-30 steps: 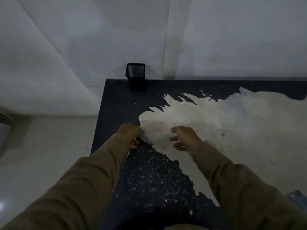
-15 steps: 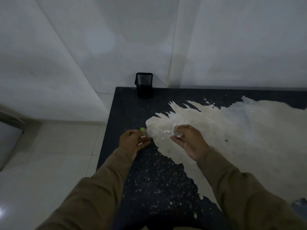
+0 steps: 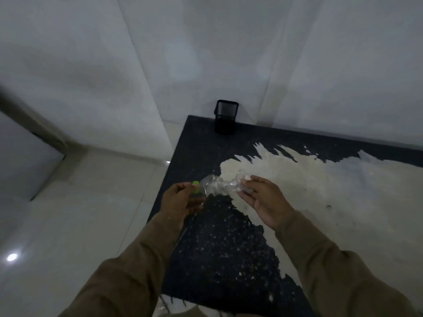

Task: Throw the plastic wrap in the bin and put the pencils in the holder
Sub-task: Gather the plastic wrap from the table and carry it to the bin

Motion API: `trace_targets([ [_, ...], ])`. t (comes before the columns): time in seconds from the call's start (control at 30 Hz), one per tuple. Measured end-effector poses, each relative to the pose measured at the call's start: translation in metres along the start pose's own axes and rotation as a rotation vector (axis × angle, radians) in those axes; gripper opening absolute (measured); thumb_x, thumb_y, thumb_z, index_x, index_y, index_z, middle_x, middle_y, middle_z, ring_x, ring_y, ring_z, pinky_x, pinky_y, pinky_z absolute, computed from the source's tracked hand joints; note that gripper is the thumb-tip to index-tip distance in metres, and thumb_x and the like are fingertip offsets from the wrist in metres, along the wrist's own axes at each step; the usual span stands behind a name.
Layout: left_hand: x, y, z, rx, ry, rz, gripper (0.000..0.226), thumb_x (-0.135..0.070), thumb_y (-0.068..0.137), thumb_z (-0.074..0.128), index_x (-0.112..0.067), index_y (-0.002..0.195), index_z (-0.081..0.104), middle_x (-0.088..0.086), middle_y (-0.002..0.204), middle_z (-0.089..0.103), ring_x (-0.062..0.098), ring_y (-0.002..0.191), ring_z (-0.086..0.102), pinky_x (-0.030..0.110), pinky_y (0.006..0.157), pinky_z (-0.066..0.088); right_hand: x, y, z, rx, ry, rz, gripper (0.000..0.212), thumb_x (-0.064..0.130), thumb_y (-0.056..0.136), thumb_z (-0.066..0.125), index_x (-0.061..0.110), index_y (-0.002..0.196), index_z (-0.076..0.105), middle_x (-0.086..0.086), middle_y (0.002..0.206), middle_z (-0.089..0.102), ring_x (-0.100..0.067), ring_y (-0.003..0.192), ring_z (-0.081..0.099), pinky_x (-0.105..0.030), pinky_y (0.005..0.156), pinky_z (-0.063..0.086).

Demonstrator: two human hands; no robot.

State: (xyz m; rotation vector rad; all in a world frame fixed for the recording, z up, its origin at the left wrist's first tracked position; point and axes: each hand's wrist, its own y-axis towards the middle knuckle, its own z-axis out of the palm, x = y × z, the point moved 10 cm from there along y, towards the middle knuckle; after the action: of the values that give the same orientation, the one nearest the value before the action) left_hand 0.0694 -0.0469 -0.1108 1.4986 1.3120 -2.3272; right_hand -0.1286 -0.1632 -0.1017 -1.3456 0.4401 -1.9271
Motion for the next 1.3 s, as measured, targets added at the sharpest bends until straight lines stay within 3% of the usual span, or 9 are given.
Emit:
trace_targets([
  [0.1, 0.003, -0.024, -0.032, -0.06, -0.14, 0.027, 0.029, -0.011, 0.088, 0.065, 0.003, 0.112, 0.057, 0.022, 0.099, 0.069, 0.028, 0.077, 0.07, 0.033, 0.062, 0.059, -0.023, -0.004, 0.025, 0.069, -0.034, 0.054, 0.027, -0.001, 0.09, 0.063, 0.006, 0.115, 0.055, -0.02, 0.124, 0.063, -0.026, 0.106, 0.067, -0.039, 0.097, 0.053],
  [0.2, 0.008, -0.049, -0.075, -0.159, -0.257, 0.069, 0.035, -0.007, 0.088, 0.064, 0.005, 0.12, 0.055, 0.023, 0.105, 0.07, 0.03, 0.086, 0.072, 0.033, 0.069, 0.061, -0.05, -0.009, 0.056, 0.155, -0.138, 0.09, 0.038, 0.001, 0.089, 0.064, 0.006, 0.125, 0.054, -0.018, 0.128, 0.064, -0.029, 0.113, 0.065, -0.04, 0.097, 0.054],
  [0.3, 0.015, -0.077, -0.119, -0.288, -0.308, 0.11, 0.031, -0.002, 0.089, 0.062, 0.003, 0.119, 0.057, 0.025, 0.112, 0.067, 0.033, 0.094, 0.071, 0.036, 0.077, 0.061, -0.079, -0.019, 0.089, 0.234, -0.265, 0.125, 0.046, 0.003, 0.089, 0.066, 0.012, 0.132, 0.053, -0.018, 0.128, 0.063, -0.033, 0.117, 0.063, -0.039, 0.088, 0.058],
  [0.43, 0.033, -0.113, -0.177, -0.474, -0.37, 0.122, 0.028, -0.004, 0.087, 0.064, -0.007, 0.115, 0.061, 0.019, 0.111, 0.068, 0.032, 0.098, 0.071, 0.038, 0.081, 0.06, -0.117, -0.034, 0.135, 0.341, -0.381, 0.154, 0.047, -0.001, 0.088, 0.065, 0.016, 0.13, 0.057, -0.017, 0.128, 0.064, -0.029, 0.108, 0.065, -0.035, 0.082, 0.059],
  [0.57, 0.063, -0.15, -0.225, -0.607, -0.483, 0.115, 0.03, -0.013, 0.087, 0.067, -0.011, 0.117, 0.063, 0.017, 0.11, 0.07, 0.032, 0.098, 0.071, 0.038, 0.076, 0.06, -0.159, -0.054, 0.177, 0.435, -0.41, 0.238, 0.04, 0.0, 0.092, 0.06, 0.012, 0.13, 0.058, -0.017, 0.129, 0.063, -0.032, 0.117, 0.064, -0.036, 0.086, 0.057],
  [0.73, 0.098, -0.198, -0.272, -0.742, -0.699, 0.178, 0.027, -0.011, 0.088, 0.064, -0.002, 0.114, 0.063, 0.025, 0.111, 0.068, 0.04, 0.101, 0.068, 0.048, 0.088, 0.056, -0.21, -0.086, 0.216, 0.526, -0.482, 0.33, 0.034, 0.016, 0.093, 0.063, 0.011, 0.126, 0.06, -0.018, 0.126, 0.065, -0.033, 0.116, 0.064, -0.04, 0.093, 0.055],
  [0.93, 0.138, -0.235, -0.307, -0.84, -0.85, 0.237, 0.021, -0.005, 0.088, 0.062, 0.0, 0.109, 0.061, 0.028, 0.106, 0.067, 0.041, 0.097, 0.068, 0.047, 0.087, 0.056, -0.265, -0.109, 0.236, 0.572, -0.61, 0.346, 0.017, 0.006, 0.089, 0.066, 0.013, 0.104, 0.062, -0.023, 0.118, 0.065, -0.031, 0.101, 0.064, -0.043, 0.092, 0.056],
  [1.07, 0.164, -0.242, -0.324, -0.892, -0.938, 0.257, 0.025, -0.002, 0.089, 0.062, 0.004, 0.113, 0.059, 0.028, 0.106, 0.067, 0.039, 0.1, 0.067, 0.043, 0.089, 0.056, -0.295, -0.111, 0.236, 0.572, -0.687, 0.328, 0.027, 0.005, 0.089, 0.065, 0.02, 0.11, 0.061, -0.016, 0.116, 0.064, -0.03, 0.102, 0.065, -0.04, 0.087, 0.057],
  [1.3, 0.222, -0.225, -0.352, -0.956, -1.024, 0.294, 0.033, -0.003, 0.089, 0.061, 0.003, 0.121, 0.058, 0.026, 0.111, 0.068, 0.036, 0.101, 0.069, 0.04, 0.086, 0.058, -0.363, -0.097, 0.226, 0.545, -0.69, 0.268, 0.041, 0.008, 0.085, 0.067, 0.012, 0.125, 0.059, -0.012, 0.117, 0.065, -0.025, 0.102, 0.065, -0.03, 0.075, 0.056],
])
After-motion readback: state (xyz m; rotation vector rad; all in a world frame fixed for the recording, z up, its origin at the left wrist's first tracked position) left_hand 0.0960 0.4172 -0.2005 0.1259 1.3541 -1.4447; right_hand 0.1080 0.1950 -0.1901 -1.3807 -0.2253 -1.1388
